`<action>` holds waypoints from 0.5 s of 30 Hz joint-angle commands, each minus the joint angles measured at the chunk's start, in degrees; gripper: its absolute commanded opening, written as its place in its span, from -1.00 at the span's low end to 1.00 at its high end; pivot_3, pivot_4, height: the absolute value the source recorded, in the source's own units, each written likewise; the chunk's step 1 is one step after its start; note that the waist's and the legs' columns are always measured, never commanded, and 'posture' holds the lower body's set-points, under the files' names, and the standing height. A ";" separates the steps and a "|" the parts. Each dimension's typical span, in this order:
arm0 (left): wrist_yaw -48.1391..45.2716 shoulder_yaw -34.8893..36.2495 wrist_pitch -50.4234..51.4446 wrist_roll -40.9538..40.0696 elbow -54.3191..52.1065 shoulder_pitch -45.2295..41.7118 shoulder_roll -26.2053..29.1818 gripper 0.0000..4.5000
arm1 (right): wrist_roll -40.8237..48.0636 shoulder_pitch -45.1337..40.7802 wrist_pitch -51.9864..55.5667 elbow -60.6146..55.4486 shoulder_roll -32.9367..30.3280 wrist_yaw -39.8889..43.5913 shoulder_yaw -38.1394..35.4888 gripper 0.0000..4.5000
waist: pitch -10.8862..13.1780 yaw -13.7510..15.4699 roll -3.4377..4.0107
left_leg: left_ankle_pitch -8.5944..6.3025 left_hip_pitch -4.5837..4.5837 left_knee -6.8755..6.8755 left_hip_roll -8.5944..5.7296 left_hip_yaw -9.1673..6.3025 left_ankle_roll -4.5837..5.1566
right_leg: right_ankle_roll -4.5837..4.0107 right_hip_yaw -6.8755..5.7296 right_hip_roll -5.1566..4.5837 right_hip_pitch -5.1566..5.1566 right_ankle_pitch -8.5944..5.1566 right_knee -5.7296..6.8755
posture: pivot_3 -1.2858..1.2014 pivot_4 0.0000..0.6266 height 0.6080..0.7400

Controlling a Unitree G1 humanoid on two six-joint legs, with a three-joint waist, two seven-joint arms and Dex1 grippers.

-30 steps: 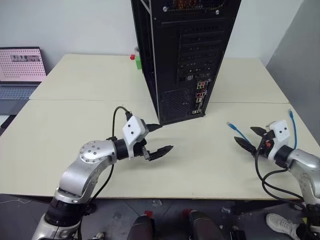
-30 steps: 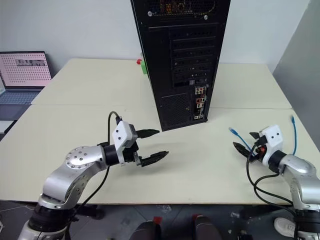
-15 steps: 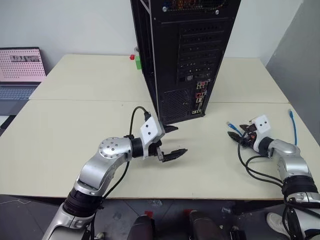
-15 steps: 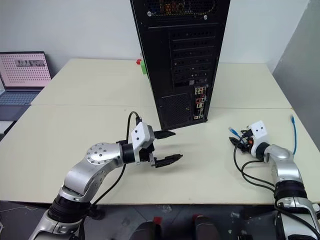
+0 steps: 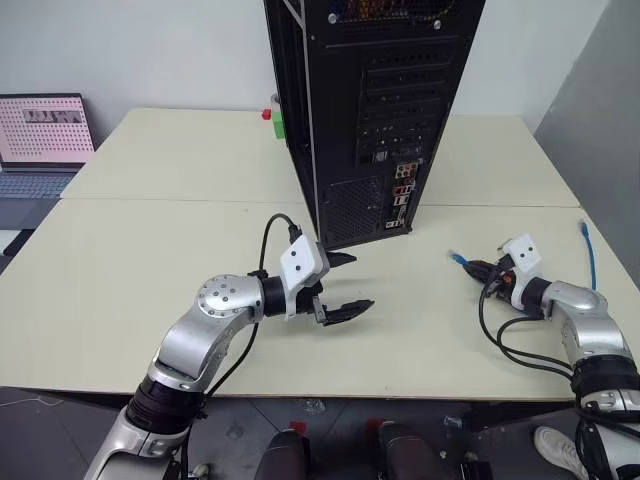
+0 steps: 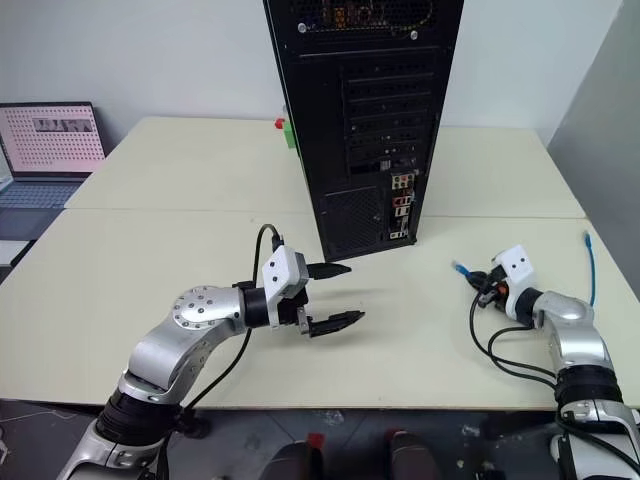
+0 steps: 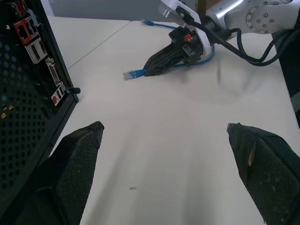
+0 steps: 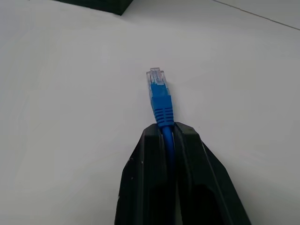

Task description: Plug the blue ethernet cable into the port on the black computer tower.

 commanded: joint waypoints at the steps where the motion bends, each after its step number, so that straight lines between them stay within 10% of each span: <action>1: -2.42 -0.40 -1.43 0.23 0.31 -1.59 0.93 1.00 | 1.12 0.96 1.98 -10.84 -1.10 4.50 2.37 -1.00 | 0.00 -0.19 0.00 | 0.00 0.02 0.00 0.01 0.00 0.00 | 0.00 0.04 0.03 -0.01 0.00 0.01 | 0.03 -0.52 1.00; 15: -10.57 -5.63 -8.10 5.29 9.08 -6.66 0.89 1.00 | 0.49 1.33 15.42 -39.11 -2.19 11.29 15.91 -1.00 | 0.02 0.07 0.00 | 0.00 -0.03 0.02 -0.01 -0.04 0.00 | 0.02 -0.06 0.06 -0.03 -0.01 -0.02 | 0.03 -0.52 1.00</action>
